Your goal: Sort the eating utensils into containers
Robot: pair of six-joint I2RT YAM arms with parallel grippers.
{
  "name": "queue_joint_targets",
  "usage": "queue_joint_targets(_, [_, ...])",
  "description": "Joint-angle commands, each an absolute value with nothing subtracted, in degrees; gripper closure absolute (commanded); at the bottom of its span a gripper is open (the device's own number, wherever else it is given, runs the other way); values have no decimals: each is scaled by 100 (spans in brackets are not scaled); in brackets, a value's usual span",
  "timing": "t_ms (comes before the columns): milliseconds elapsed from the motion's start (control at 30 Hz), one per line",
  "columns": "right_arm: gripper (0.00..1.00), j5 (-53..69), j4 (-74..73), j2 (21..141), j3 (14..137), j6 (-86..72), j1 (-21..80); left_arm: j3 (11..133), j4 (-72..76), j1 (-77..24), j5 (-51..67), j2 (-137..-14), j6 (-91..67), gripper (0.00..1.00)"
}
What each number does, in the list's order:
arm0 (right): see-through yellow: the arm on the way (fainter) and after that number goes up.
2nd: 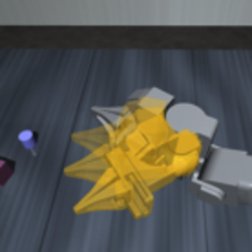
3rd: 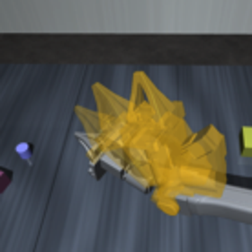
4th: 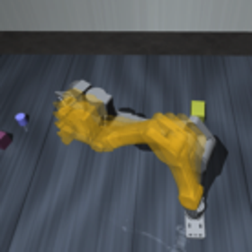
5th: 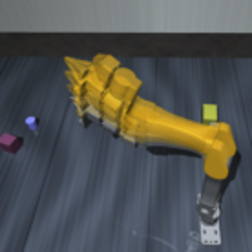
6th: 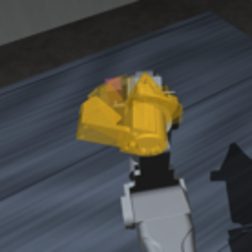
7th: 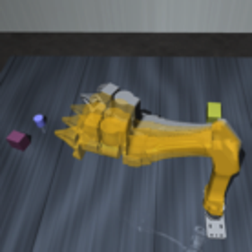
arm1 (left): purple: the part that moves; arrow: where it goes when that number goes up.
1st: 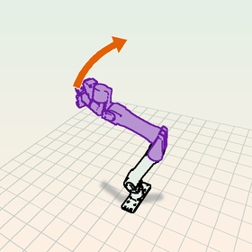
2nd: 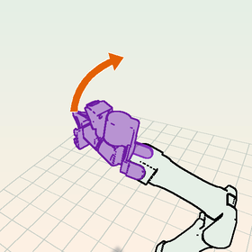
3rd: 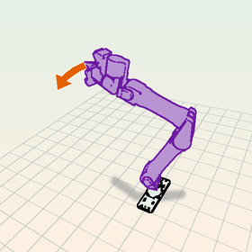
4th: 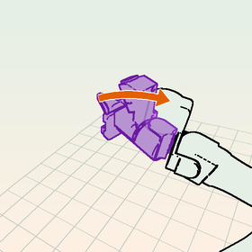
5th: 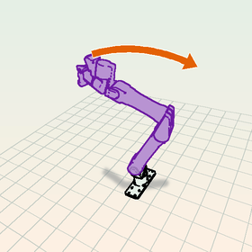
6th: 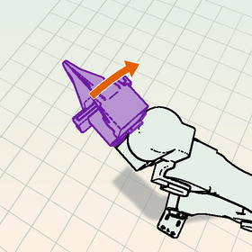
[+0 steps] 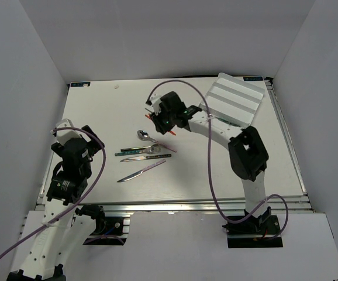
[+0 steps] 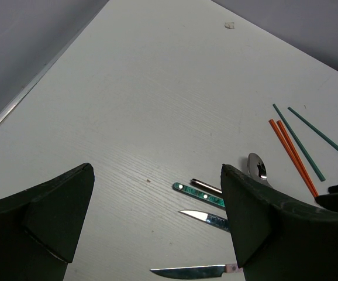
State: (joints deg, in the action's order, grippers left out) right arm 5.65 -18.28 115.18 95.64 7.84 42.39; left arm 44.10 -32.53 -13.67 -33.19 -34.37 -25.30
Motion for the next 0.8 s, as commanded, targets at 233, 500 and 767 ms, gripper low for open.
queue_joint_targets(233, [57, 299, -2373, 12568, 10467, 879, 4658, 4421, -3226, -1354, -3331, -3489, -2479, 2])
queue_joint_targets(500, [56, 255, -2373, 12796, 10792, 896, 4658, 4421, -3208, -1354, -3270, -3507, -2470, 2])
queue_joint_targets(767, [56, 492, -3111, 13473, 11496, 1274, 4676, 4421, -3208, -1354, -3252, -3507, -2461, 2])
